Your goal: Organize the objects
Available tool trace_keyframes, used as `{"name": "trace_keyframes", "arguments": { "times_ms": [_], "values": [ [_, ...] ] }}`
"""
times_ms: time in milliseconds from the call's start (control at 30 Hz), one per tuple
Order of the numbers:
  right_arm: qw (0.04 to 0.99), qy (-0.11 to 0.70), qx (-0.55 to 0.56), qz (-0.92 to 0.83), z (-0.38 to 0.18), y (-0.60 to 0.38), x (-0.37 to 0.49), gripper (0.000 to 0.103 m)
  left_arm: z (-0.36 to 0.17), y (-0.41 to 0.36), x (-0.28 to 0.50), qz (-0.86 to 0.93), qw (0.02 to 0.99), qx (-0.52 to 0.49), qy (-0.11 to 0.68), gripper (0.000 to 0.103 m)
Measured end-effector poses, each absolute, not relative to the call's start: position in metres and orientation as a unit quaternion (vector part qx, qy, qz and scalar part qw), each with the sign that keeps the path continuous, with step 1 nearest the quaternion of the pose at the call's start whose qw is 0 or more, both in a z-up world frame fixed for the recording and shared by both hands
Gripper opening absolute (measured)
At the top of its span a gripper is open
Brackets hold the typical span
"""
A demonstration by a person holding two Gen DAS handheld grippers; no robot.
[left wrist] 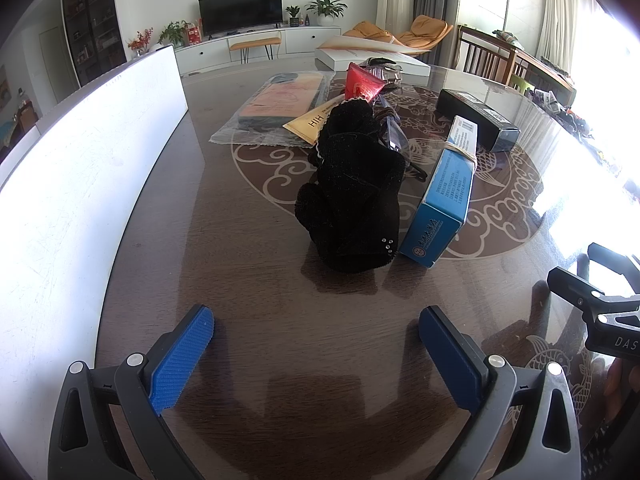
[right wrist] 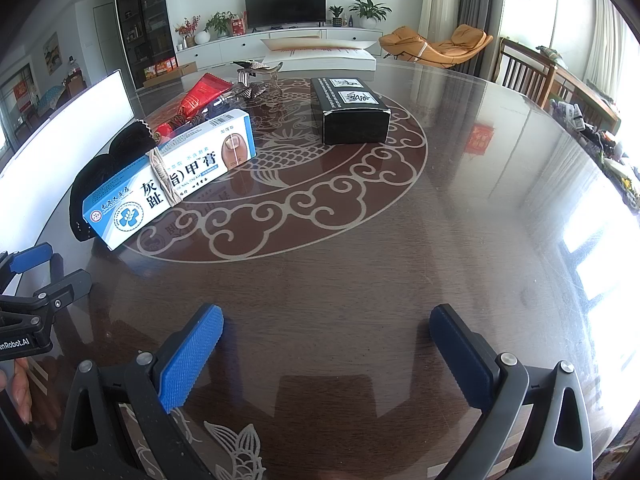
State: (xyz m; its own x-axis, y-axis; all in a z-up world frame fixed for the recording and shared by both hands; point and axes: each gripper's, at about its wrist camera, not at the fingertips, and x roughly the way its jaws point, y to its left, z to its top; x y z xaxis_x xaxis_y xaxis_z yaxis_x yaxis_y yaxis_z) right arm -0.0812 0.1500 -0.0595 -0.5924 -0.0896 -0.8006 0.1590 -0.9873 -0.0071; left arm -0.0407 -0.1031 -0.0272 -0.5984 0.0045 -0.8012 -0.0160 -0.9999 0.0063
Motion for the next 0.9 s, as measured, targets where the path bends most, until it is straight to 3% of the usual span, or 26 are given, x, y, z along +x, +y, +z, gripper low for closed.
{"name": "trace_keyframes", "arguments": {
  "times_ms": [900],
  "values": [
    [0.072,0.036,0.445,-0.892,-0.0592,0.1504,-0.0809,0.103,-0.0272,-0.1028,-0.0406,0.894,0.004,-0.448,0.007,0.103]
  ]
}}
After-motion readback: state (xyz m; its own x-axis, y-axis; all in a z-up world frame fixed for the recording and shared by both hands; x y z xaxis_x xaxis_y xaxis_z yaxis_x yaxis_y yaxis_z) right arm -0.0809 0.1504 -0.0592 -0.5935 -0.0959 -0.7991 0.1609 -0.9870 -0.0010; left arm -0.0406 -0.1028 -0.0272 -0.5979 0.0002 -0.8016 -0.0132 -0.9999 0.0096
